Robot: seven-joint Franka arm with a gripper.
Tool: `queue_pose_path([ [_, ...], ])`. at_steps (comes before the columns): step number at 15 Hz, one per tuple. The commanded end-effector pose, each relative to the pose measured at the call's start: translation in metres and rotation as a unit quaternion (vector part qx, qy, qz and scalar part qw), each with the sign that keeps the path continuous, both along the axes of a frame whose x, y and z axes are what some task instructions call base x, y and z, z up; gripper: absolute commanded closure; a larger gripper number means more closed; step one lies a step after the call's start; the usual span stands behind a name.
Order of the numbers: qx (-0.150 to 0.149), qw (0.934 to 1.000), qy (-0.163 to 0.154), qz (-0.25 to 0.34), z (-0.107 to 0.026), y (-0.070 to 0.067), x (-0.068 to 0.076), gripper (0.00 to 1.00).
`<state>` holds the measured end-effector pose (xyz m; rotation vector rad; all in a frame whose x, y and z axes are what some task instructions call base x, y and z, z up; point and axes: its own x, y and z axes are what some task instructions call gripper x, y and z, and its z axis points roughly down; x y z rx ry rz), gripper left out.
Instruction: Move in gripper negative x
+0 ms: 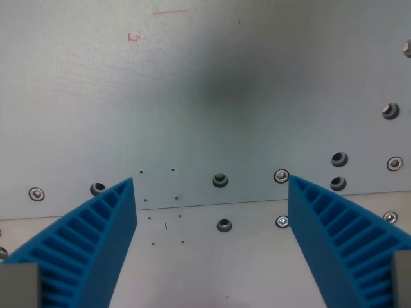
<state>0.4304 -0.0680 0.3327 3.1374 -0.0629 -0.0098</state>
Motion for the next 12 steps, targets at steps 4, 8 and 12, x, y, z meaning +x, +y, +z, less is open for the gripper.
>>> queue_pose_path([
  [4, 0.0, 1.0, -0.003, 0.0, 0.002, 0.001, -0.02, 0.0],
  [8, 0.0, 1.0, -0.003, 0.0, 0.002, 0.002, -0.04, 0.0],
  [12, 0.0, 1.0, -0.003, 0.0, 0.002, 0.002, -0.06, 0.0],
])
